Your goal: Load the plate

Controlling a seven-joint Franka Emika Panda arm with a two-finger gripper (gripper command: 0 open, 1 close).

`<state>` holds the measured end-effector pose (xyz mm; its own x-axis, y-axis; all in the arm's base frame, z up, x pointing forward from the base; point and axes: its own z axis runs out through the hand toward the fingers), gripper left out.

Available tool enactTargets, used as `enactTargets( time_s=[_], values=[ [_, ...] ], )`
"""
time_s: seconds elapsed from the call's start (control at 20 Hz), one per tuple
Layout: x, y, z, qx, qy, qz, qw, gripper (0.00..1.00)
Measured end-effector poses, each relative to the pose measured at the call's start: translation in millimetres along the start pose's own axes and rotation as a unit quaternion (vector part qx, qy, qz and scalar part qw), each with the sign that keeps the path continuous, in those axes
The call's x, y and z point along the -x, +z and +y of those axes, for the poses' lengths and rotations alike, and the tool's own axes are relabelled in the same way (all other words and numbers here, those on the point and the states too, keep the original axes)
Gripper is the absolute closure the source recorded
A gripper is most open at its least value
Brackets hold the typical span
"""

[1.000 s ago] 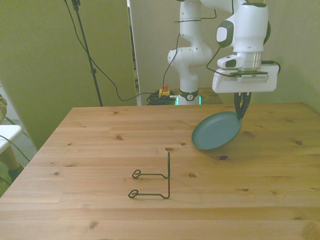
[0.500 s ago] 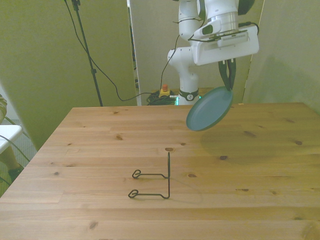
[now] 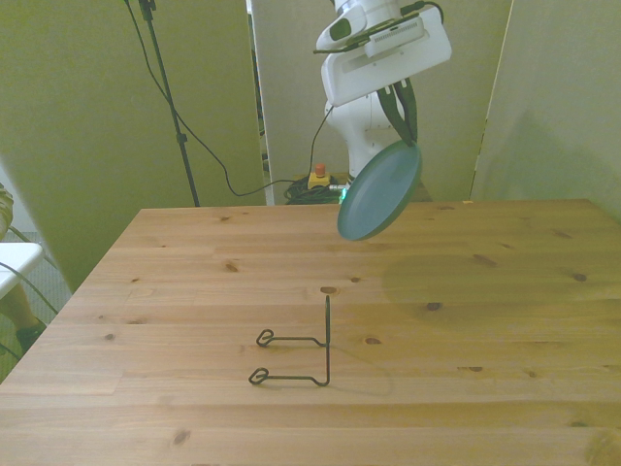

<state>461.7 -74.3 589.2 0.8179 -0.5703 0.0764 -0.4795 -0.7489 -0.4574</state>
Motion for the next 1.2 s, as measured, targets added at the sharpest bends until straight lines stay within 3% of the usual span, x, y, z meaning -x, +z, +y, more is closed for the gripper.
enactTargets(
  time_s=[0.4,0.75,1.2],
  values=[
    [-24.9,-15.7,20.2,-0.001,0.019,0.007,0.9998,1.00],
    [-61.9,-75.4,68.4,-0.064,0.018,-0.015,0.9977,1.00],
    [-123.3,-94.6,90.6,-0.110,0.010,-0.042,0.9930,1.00]
  ],
)
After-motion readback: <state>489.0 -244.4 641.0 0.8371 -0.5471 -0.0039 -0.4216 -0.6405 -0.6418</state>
